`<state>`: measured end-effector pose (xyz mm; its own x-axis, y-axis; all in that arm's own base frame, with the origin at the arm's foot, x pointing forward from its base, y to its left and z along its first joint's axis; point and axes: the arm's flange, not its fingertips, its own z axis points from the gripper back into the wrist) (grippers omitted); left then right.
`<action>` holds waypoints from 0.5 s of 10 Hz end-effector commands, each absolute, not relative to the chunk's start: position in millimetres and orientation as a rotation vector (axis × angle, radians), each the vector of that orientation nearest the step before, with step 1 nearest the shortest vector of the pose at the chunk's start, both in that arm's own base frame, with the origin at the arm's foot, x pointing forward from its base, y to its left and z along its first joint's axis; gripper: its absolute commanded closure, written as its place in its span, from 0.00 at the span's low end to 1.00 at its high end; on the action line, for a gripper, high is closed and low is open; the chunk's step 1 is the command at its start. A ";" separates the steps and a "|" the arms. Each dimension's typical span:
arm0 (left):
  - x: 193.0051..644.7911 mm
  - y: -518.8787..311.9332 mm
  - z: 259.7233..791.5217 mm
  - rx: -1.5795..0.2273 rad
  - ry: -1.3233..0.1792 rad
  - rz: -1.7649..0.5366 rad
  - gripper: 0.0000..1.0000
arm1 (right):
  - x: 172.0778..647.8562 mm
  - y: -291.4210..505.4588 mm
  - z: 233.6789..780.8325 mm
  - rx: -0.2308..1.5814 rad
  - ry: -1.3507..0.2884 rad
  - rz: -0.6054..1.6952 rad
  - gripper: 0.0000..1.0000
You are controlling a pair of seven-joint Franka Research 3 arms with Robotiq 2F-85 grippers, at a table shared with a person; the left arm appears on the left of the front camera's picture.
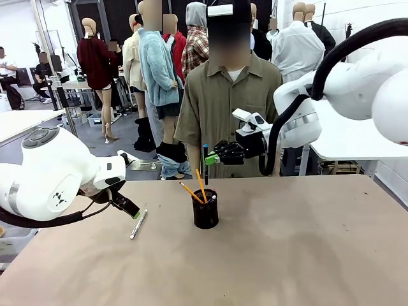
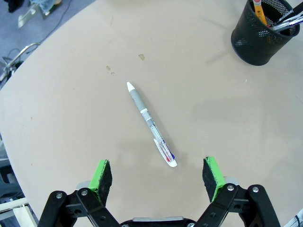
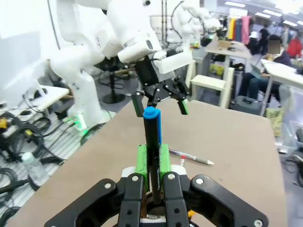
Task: Place the pens into the pen holder.
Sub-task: Pick up a writing instrument from the table and place it into the Pen holder.
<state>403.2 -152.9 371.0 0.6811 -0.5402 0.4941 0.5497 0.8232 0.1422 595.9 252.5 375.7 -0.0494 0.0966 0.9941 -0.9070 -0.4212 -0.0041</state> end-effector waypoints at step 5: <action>403.2 -150.8 371.5 -0.021 -0.550 -0.607 0.00 | 641.3 271.7 346.5 1.525 -0.705 1.560 1.00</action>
<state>403.2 -152.9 371.0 0.6812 -0.5402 0.4941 0.5497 0.8232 0.1422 628.3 268.7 345.2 0.0525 0.1483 0.9875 -0.8652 -0.4871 0.1192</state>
